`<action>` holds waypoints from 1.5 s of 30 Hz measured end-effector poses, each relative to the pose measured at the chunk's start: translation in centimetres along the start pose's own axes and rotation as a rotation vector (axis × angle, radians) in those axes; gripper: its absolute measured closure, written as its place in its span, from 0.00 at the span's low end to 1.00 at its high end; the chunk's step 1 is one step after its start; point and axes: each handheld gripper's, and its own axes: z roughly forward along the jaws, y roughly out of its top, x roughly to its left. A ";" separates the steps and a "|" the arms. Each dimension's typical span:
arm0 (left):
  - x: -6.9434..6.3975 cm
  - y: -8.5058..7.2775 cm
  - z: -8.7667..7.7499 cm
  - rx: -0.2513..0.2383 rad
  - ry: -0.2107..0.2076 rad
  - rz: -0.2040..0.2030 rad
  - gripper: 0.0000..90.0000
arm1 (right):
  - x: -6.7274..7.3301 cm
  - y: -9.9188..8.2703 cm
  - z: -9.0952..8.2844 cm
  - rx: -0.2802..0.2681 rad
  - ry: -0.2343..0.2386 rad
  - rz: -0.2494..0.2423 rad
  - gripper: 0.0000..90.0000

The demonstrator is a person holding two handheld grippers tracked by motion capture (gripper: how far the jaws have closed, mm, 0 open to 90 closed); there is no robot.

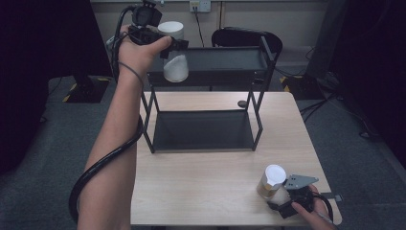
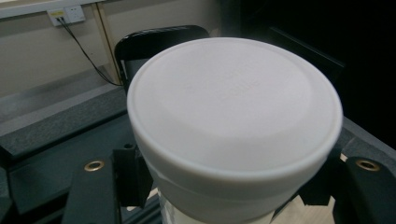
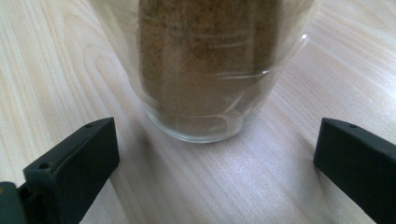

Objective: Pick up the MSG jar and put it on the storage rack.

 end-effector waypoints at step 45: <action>1.0 0.6 5.5 -0.016 0.144 -0.034 0.38 | 0.0 0.0 0.0 -0.001 0.000 0.000 0.00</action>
